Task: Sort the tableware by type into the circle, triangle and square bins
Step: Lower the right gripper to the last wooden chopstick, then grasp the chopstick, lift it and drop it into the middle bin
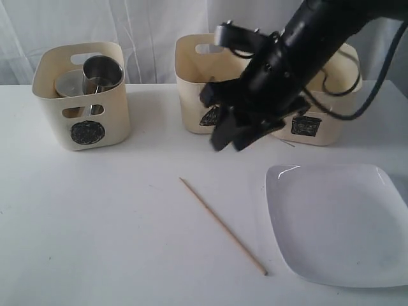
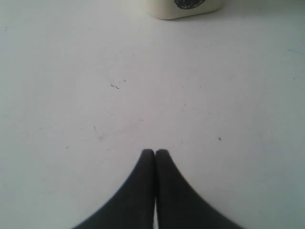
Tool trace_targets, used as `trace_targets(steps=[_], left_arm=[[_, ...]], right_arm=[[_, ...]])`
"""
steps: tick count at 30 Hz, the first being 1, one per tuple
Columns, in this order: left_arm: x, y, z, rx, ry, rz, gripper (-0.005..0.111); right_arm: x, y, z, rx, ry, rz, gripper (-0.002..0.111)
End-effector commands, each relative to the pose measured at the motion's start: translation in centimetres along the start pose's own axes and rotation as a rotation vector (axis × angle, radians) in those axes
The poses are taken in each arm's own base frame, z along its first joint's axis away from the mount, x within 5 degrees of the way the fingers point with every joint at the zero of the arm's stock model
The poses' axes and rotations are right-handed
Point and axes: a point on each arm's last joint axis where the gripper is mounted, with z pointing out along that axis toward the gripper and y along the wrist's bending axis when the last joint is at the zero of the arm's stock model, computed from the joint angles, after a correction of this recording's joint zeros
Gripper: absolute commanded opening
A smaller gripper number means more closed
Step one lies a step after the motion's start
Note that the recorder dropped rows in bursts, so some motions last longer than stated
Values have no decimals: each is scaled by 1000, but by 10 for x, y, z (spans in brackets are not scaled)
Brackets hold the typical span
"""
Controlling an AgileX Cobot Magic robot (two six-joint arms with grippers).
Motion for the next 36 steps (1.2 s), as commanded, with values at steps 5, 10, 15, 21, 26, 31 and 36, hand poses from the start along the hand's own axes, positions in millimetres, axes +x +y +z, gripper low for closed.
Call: trace_targets(steps=[5,10,15,21,26,31,36], left_arm=[[2,0,1,1,8,-11,0],[2,0,1,1,8,-11,0],[2,0,1,1,8,-11,0],[2,0,1,1,8,-11,0],[2,0,1,1,8,-11,0],[2,0,1,1,8,-11,0],[2,0,1,1,8,-11,0]], right_arm=[[57,21,102,105,215,-282,38],[45,7,106,263,121,-323,38],[31,6,109,275,-29,-294,38],[29,-3,130,291,-8,-292,63],[30,-9,140,309,11,-305,62],[30,-19,148,375,40,-362,51],[30,-22,151,385,47,-374,39]])
